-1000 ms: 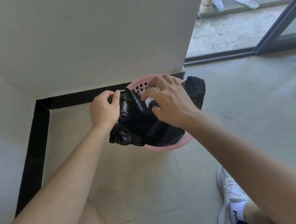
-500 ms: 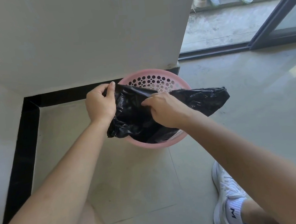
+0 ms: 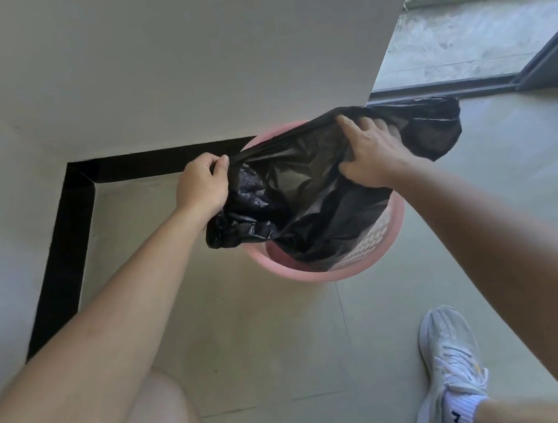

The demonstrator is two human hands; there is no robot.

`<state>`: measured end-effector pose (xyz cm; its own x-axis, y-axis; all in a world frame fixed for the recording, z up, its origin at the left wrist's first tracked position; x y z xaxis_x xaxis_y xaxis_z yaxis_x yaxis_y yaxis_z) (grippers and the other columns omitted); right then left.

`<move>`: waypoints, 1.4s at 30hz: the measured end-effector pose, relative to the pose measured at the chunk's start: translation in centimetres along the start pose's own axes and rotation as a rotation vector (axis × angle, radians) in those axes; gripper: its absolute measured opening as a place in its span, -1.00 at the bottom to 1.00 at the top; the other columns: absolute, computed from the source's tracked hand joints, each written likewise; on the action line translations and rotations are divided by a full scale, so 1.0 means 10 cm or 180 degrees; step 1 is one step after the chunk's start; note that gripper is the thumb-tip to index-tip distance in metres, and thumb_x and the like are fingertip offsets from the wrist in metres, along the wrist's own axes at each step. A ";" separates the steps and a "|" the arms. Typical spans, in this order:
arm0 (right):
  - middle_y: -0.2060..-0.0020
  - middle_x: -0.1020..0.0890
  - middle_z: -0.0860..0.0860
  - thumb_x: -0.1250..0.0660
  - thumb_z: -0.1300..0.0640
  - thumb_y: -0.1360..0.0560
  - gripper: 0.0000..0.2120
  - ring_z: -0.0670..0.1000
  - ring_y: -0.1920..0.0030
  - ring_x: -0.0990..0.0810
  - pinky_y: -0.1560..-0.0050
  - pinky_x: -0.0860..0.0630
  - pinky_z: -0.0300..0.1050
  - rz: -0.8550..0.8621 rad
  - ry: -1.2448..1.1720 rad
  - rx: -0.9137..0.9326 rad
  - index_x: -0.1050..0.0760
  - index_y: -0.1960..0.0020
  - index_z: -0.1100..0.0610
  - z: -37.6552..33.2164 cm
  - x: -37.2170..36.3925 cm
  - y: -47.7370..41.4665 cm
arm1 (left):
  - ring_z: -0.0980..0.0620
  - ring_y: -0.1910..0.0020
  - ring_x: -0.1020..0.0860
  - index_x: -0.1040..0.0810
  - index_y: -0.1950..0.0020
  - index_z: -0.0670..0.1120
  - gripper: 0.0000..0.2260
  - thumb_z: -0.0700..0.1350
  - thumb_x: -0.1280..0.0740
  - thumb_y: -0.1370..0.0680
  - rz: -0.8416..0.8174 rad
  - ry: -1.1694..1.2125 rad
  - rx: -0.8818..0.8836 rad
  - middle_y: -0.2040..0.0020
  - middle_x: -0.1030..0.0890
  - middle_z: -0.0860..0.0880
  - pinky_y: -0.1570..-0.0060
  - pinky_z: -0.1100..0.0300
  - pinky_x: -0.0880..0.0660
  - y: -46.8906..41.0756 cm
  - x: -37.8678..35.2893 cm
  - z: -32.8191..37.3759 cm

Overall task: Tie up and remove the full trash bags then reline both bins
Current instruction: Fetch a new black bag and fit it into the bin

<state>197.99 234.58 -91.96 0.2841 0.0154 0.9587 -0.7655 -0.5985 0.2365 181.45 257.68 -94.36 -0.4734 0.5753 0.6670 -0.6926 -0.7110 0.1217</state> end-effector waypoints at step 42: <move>-0.02 -0.64 0.10 -0.38 -0.09 -0.51 -0.68 0.13 0.02 -0.61 -0.06 -0.55 -0.02 -0.0655 -0.1747 -0.1222 -0.56 -0.12 0.12 0.66 -0.47 -0.08 | -0.26 -0.05 -0.55 -0.43 -0.26 -0.11 -0.72 -0.16 -0.35 -0.57 -0.0356 -0.1895 -0.0638 -0.06 -0.58 -0.20 0.18 0.00 -0.40 -0.32 -0.70 0.43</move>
<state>201.01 229.70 -97.71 0.6182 -0.3691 0.6939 -0.7860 -0.3001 0.5406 189.26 254.19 -96.24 -0.0487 0.2773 0.9596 -0.8360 -0.5370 0.1127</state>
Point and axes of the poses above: each hand's wrist, its own y-axis away from the middle knuckle, its own x-axis out of the back of the hand, z = x × y, the point moved 7 cm from there along -y, towards the middle knuckle
